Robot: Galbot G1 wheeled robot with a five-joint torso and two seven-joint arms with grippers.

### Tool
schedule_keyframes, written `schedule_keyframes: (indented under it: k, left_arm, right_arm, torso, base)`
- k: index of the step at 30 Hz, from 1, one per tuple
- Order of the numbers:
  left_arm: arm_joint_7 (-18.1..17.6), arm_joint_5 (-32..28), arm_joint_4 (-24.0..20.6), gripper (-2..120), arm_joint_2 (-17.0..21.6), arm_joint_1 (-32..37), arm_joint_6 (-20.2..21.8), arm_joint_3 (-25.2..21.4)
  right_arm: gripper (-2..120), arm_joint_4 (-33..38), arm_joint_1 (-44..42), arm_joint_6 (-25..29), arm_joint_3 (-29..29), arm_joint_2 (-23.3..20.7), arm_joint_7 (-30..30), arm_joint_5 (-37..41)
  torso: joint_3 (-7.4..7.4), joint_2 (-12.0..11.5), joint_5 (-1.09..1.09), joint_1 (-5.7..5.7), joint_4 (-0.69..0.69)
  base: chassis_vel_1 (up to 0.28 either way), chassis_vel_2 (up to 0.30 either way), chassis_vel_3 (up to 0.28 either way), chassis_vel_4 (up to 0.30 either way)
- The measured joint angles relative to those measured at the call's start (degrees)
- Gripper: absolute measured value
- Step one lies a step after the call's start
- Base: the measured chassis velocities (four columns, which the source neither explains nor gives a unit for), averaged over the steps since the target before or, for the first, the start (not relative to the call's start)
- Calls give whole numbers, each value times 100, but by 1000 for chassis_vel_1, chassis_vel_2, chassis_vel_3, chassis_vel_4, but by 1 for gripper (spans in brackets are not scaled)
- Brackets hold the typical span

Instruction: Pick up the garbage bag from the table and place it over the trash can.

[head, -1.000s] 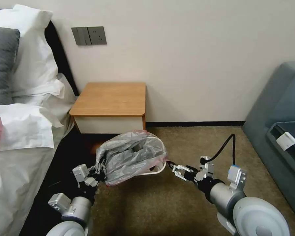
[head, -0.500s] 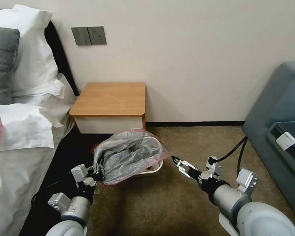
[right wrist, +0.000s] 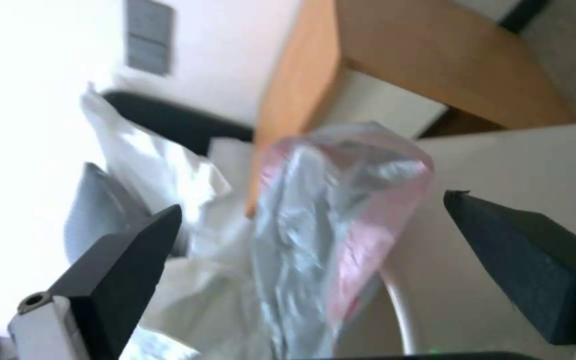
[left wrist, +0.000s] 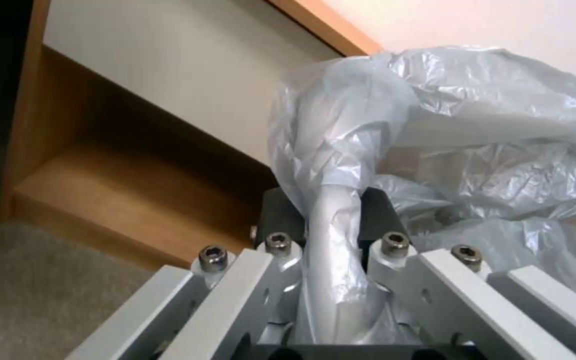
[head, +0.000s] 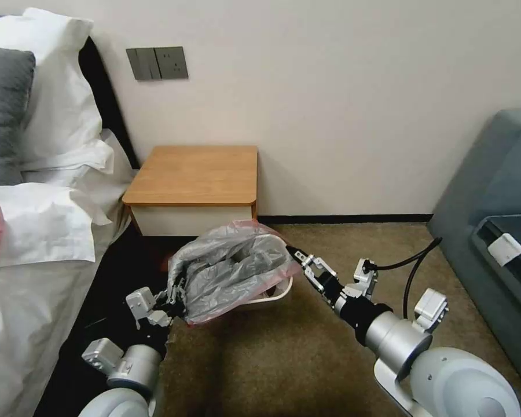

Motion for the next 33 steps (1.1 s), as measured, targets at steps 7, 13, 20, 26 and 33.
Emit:
schedule_keyframes:
  k: [7,13,20,26,33]
  left_arm:
    - [-50,-170,-31,8,-16,-9,37,-3]
    - [-55,-208,-43,8,-16,-21,53,-3]
    - [-53,-253,-43,8,-19,-48,63,7]
    - [36,-240,-26,8,-15,-69,62,41]
    - [53,-213,-1,8,-26,-92,40,50]
  right_arm:
    - [82,-116,-39,62,-3,171,-112,-137]
    - [63,-222,3,90,-2,233,-100,-79]
    - [43,-362,50,155,-28,360,-109,-19]
    - [16,-512,95,258,-34,456,-188,-23]
    - [0,-545,83,326,-50,481,-90,-95]
  torso:
    - [0,0,0,0,0]
    - [0,0,0,0,0]
    - [0,0,0,0,0]
    - [0,0,0,0,0]
    - [0,0,0,0,0]
  base:
    - [0,0,0,0]
    - [0,0,0,0]
    - [0,0,0,0]
    - [0,0,0,0]
    - [0,0,0,0]
